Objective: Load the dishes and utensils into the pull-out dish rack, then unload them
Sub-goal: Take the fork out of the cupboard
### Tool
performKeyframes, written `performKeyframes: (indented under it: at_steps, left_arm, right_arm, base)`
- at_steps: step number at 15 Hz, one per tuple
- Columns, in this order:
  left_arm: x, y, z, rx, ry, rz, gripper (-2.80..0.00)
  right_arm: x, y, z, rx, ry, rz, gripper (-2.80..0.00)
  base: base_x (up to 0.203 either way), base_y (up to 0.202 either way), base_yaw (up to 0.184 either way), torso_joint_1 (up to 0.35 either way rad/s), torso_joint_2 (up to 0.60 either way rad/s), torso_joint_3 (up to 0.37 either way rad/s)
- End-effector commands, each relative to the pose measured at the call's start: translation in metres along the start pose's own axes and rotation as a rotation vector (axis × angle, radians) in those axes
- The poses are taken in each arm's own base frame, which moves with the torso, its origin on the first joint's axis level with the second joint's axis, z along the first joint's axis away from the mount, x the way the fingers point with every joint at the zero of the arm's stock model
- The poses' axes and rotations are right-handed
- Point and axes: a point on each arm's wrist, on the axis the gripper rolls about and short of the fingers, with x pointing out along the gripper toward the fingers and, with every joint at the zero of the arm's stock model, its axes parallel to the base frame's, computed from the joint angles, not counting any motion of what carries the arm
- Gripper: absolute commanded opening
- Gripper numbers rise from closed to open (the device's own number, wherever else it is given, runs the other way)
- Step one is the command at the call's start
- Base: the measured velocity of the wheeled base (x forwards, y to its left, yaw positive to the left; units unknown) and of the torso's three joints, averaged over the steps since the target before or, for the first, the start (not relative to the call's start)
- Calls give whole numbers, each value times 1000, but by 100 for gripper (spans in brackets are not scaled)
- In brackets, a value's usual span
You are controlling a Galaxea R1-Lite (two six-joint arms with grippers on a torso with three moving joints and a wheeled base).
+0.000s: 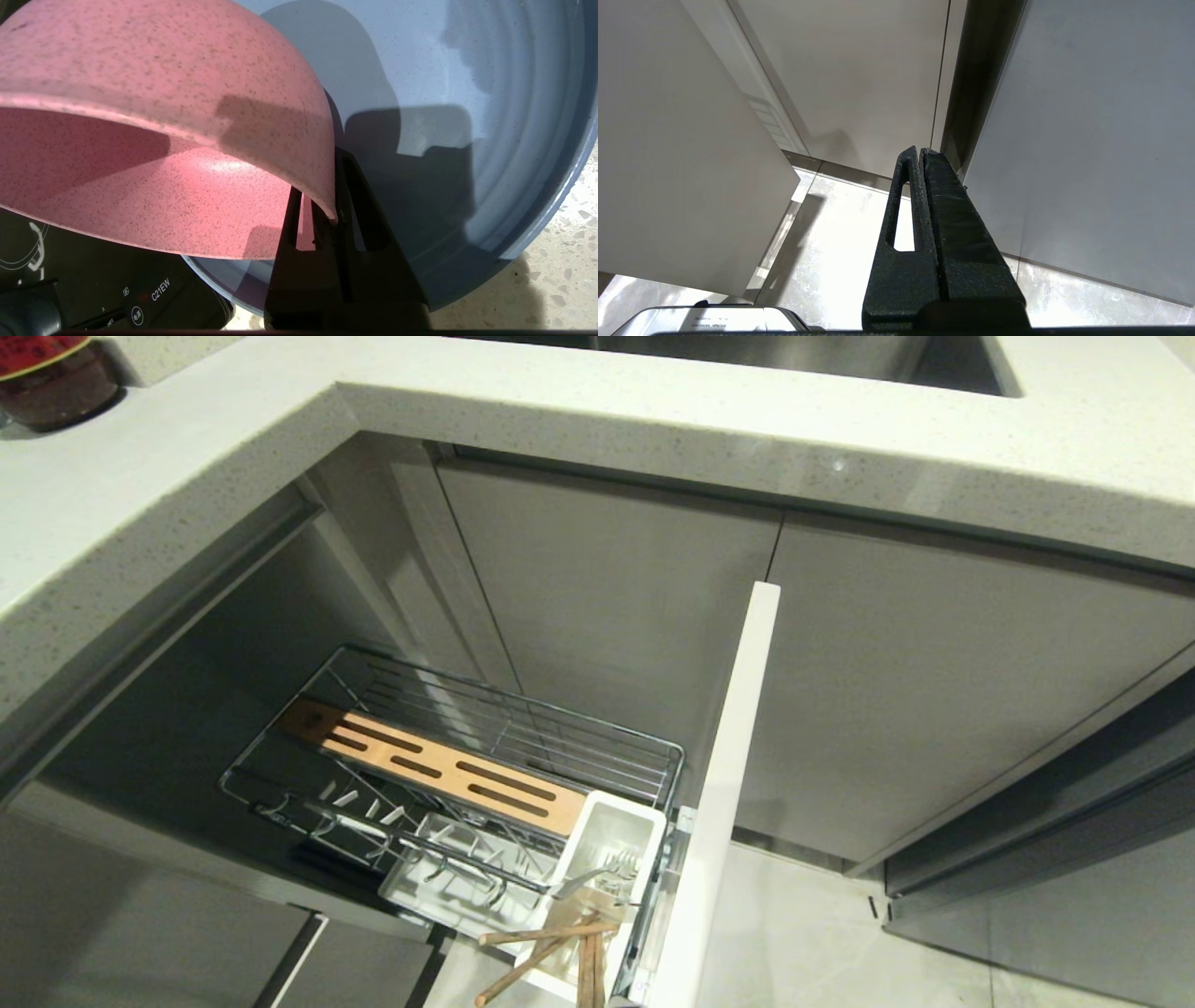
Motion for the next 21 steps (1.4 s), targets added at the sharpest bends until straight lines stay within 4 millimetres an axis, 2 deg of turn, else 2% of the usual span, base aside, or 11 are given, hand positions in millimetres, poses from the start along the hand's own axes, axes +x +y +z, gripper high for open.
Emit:
performKeyframes:
  at_steps: [1, 2, 10, 15, 18, 19, 21]
  left_arm:
    - [1, 0, -1, 3, 9, 1, -280]
    - [1, -1, -1, 4, 10, 1, 0]
    - [-9, 3, 0, -27, -59, 9, 0]
    - [-25, 10, 8, -148, -270, 38, 0]
    - [-38, 16, 19, -269, -518, 34, 0]
    - [-45, 17, 22, -317, -621, 10, -280]
    - [-58, 21, 28, -440, -819, -85, -280]
  right_arm:
    - [1, 0, -7, 0, 25, 0, -280]
    - [1, 0, -7, 0, 25, 0, -280]
    - [1, 0, -7, 0, 25, 0, -280]
    - [1, 0, -7, 0, 25, 0, -280]
    - [1, 0, -7, 0, 25, 0, -280]
    - [1, 0, -7, 0, 25, 0, -280]
    - [1, 0, -7, 0, 25, 0, -280]
  base:
    - [0, 0, 0, 0, 0, 0]
    - [0, 0, 0, 0, 0, 0]
    - [0, 0, 0, 0, 0, 0]
    - [0, 0, 0, 0, 0, 0]
    - [0, 0, 0, 0, 0, 0]
    - [0, 0, 0, 0, 0, 0]
    - [0, 0, 0, 0, 0, 0]
